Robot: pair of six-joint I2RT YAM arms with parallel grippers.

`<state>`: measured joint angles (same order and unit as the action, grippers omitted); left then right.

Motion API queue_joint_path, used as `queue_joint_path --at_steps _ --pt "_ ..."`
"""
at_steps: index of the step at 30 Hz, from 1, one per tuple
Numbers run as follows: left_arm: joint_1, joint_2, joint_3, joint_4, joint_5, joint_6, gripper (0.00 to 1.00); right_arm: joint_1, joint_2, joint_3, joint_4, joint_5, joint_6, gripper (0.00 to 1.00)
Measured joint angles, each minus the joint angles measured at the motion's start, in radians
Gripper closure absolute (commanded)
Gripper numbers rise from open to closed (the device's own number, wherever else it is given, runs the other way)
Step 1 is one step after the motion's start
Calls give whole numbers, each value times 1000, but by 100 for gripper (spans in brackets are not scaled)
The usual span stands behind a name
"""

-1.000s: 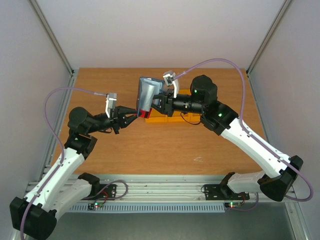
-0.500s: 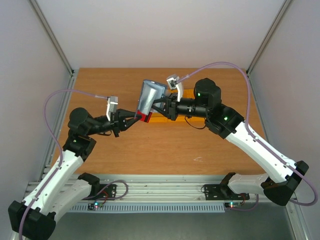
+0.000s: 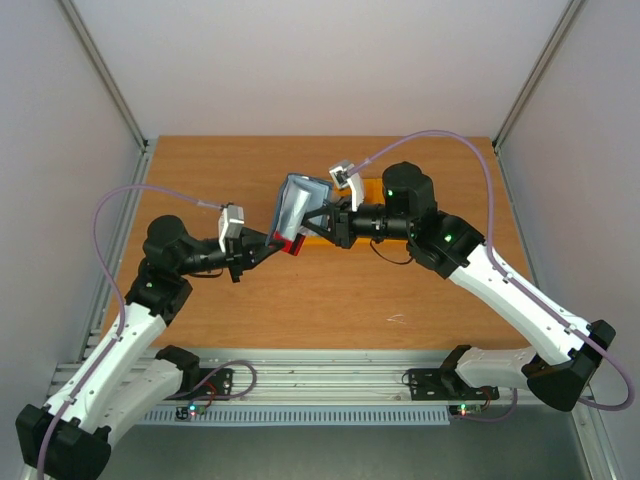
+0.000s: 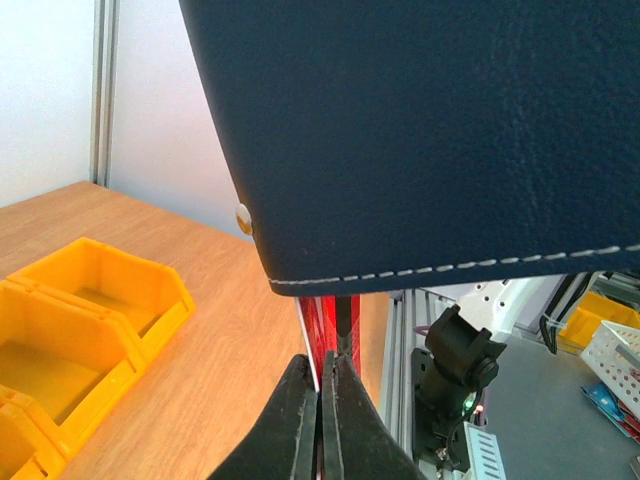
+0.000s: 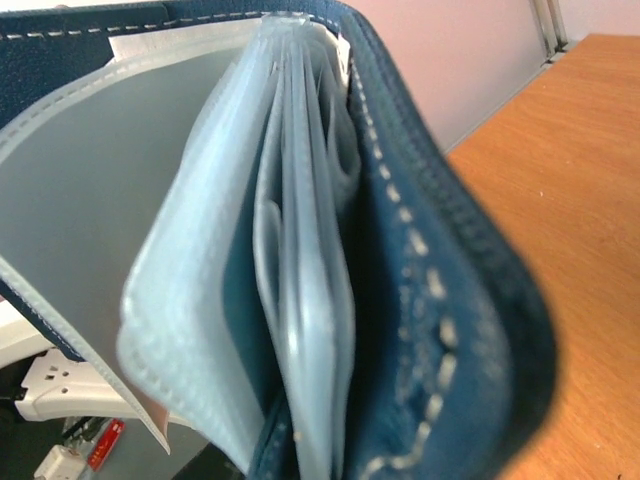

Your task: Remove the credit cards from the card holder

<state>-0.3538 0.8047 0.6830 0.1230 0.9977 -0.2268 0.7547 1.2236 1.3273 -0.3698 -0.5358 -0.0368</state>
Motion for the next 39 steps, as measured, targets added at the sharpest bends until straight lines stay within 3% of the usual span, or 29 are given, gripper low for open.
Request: queue_joint_path --at_steps 6,13,21,23,28,29,32,33,39 --pt "5 0 0 24 21 -32 100 -1 7 2 10 -25 -1 93" --pt "13 29 0 166 7 -236 100 -23 47 41 67 -64 2 83" --pt "13 47 0 249 1 -367 100 -27 75 58 112 -95 6 81" --pt "13 47 0 258 1 -377 100 -27 76 58 116 -98 6 83" --pt "13 47 0 260 -19 -396 100 -24 91 76 109 -101 0 99" --pt "13 47 0 259 -31 -398 96 -23 96 84 103 -97 -5 99" --pt "12 47 0 233 -88 -393 53 -19 112 113 66 -59 -13 99" --pt "10 47 0 219 -122 -387 45 -16 118 128 30 -32 -12 99" --pt "12 48 -3 51 -312 -292 25 6 185 260 -272 247 27 99"
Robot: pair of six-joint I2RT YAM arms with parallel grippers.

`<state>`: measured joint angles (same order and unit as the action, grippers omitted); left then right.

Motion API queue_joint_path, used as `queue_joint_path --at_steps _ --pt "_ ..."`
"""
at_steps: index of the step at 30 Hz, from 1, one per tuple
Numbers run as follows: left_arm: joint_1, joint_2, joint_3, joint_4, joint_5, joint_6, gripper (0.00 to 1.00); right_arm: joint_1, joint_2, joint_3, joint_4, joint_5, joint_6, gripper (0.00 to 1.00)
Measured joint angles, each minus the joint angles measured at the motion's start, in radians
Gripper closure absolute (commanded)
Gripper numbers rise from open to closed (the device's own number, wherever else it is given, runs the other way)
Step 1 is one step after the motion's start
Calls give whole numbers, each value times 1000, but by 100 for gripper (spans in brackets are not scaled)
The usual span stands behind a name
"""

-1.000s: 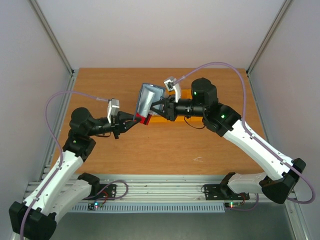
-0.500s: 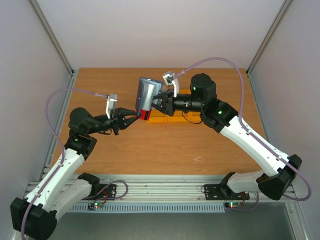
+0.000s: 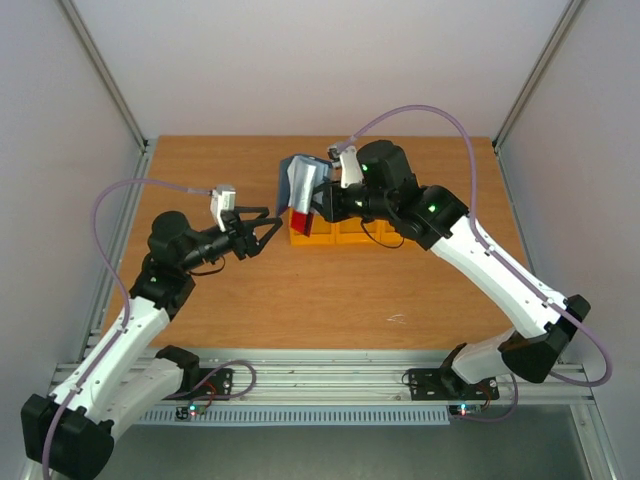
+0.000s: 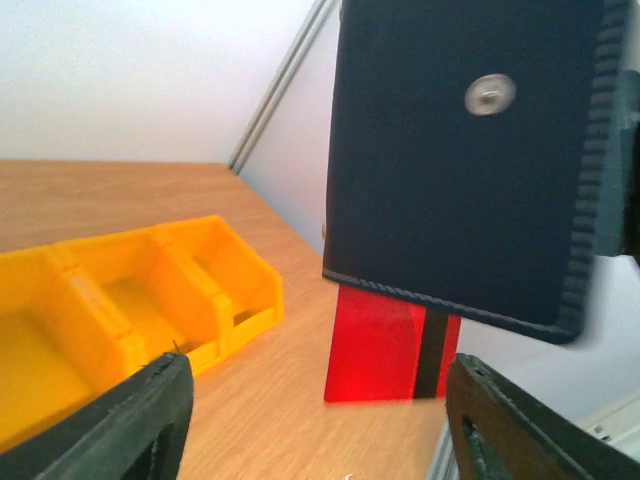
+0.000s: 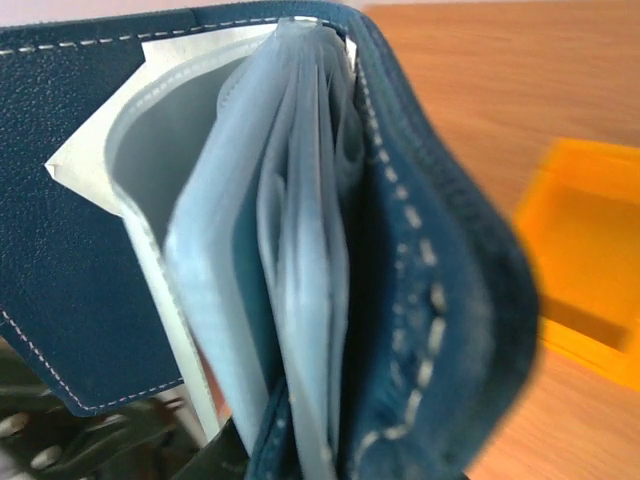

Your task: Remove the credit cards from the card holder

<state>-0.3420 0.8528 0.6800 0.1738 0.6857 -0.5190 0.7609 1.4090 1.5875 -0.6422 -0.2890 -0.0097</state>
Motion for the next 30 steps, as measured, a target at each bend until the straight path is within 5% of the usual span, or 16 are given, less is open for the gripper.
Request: queue_joint_path --at_steps 4,12,23,26,30 --pt "-1 11 -19 -72 -19 86 1 50 66 105 -217 261 36 99" --pt "-1 78 -33 -104 -44 135 1 175 276 265 -451 475 66 99" --pt "-1 121 -56 -102 -89 124 1 222 363 296 -465 398 61 99" --pt "0 121 -59 -117 -137 128 16 223 363 304 -462 387 48 99" --pt "1 119 -61 -150 -184 138 51 220 354 290 -431 349 22 99"
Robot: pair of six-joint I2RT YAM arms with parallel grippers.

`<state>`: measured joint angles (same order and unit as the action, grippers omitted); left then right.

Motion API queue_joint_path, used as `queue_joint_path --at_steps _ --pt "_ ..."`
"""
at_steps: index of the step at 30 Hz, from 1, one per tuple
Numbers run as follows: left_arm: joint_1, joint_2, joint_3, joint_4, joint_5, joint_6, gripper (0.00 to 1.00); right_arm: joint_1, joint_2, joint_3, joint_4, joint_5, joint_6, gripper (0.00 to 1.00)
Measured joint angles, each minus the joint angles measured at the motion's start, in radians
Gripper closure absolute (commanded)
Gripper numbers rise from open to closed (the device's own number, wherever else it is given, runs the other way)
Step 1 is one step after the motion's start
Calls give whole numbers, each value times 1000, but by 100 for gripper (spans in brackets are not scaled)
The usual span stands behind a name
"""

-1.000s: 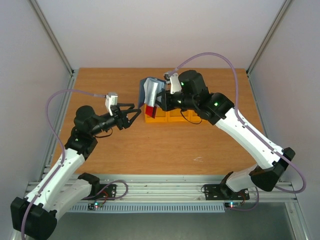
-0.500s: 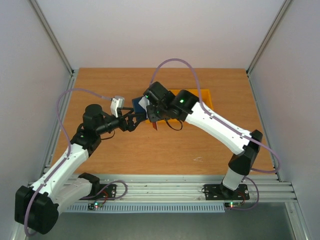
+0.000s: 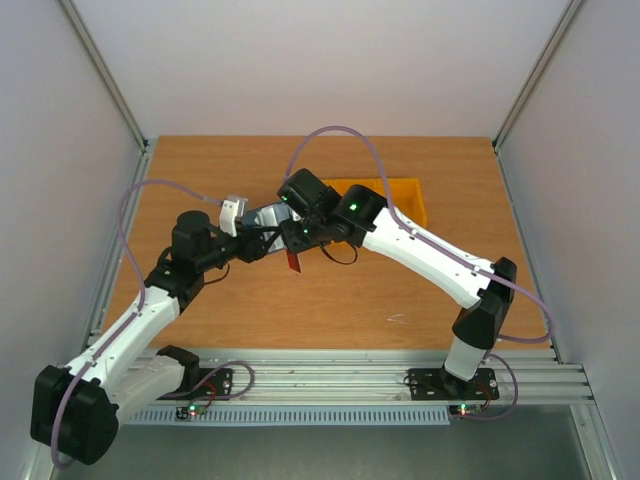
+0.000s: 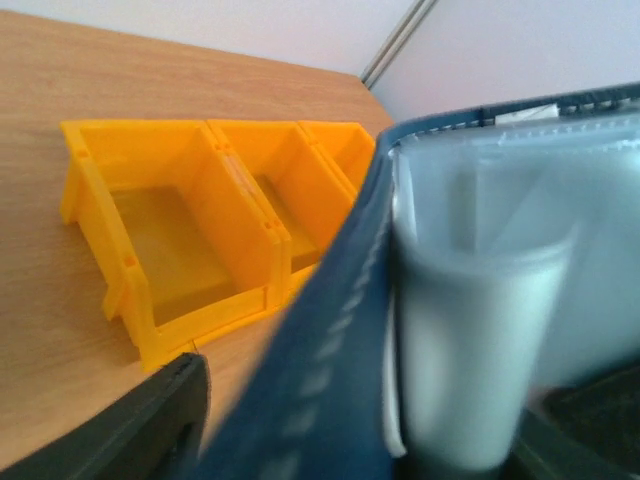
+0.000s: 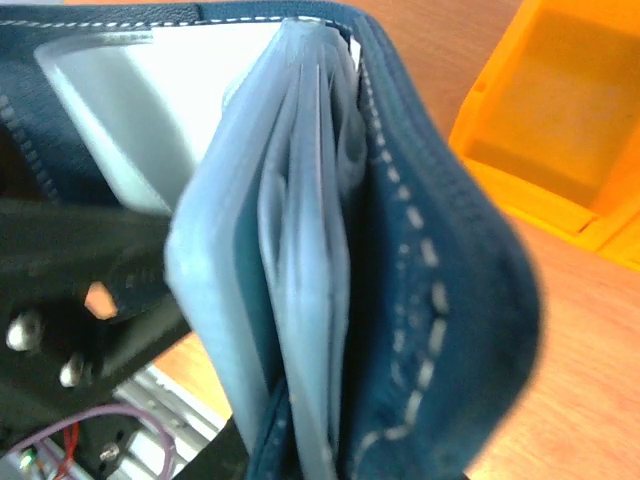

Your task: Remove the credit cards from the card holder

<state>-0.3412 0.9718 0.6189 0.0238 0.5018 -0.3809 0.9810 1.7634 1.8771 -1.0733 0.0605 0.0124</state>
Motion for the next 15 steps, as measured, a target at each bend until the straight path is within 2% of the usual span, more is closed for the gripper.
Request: queue_joint_path --at_steps 3,6,11,15 --pt "4 -5 -3 -7 14 1 71 -20 -43 -62 40 -67 -13 99" --pt "3 -5 -6 24 84 -4 97 -54 -80 -112 73 -160 -25 99" --pt "6 11 -12 104 164 -40 100 -135 -110 -157 114 -322 -36 93" --pt "12 66 -12 184 184 -123 100 -214 -115 -193 153 -450 -40 92"
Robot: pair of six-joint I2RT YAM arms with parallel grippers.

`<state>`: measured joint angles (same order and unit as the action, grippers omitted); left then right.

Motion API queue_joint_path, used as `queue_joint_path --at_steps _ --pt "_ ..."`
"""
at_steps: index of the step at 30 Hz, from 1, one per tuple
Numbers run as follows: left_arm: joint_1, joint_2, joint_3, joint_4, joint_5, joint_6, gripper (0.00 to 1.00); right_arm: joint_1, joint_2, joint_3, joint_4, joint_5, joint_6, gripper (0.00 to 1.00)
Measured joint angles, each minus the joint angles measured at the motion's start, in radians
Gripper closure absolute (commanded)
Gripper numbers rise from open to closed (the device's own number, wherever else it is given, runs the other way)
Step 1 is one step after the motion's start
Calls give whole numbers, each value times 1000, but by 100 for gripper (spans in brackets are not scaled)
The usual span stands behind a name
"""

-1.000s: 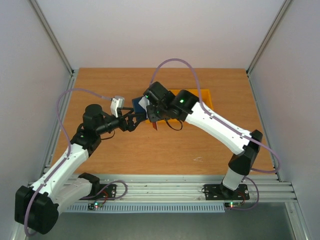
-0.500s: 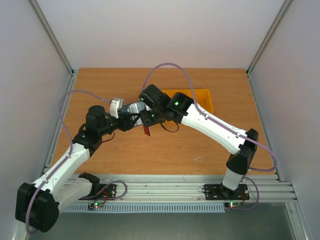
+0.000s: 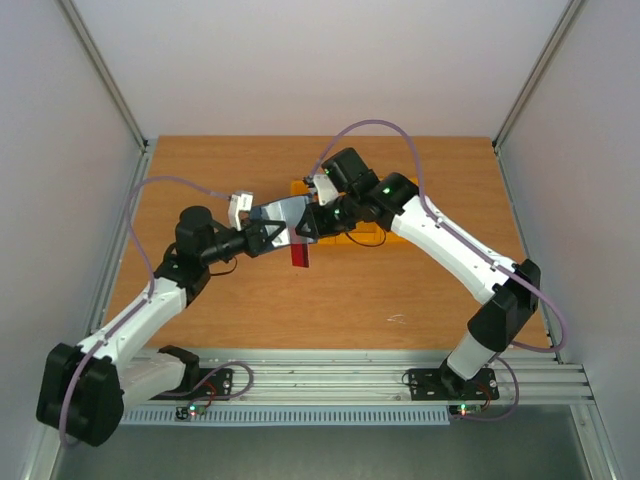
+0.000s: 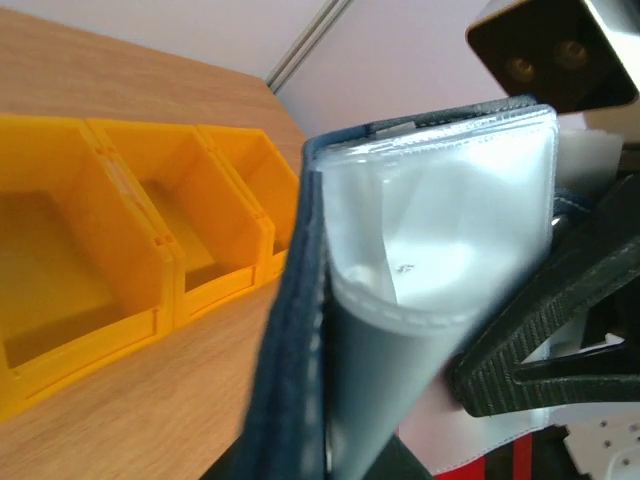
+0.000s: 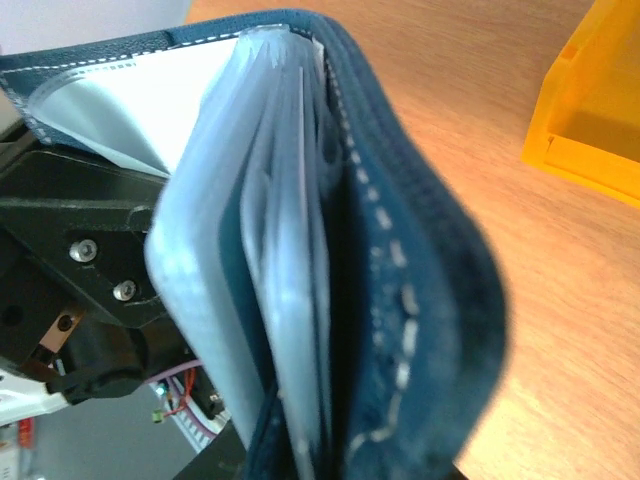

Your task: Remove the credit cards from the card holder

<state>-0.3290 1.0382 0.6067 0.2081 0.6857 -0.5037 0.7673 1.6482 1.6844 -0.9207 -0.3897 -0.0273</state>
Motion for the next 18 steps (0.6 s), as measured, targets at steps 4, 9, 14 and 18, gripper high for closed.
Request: queue_joint_path --at_steps 4,9,14,18 --pt "1 86 -1 101 10 -134 100 -69 15 -24 24 -91 0 89" --pt "-8 173 -28 204 -10 -299 100 -134 75 -27 45 -185 0 82" --pt "-10 240 -86 260 -66 -468 100 -195 167 -23 103 -286 8 78" --pt "-11 280 -121 262 -103 -554 100 -214 246 -11 137 -363 10 71"
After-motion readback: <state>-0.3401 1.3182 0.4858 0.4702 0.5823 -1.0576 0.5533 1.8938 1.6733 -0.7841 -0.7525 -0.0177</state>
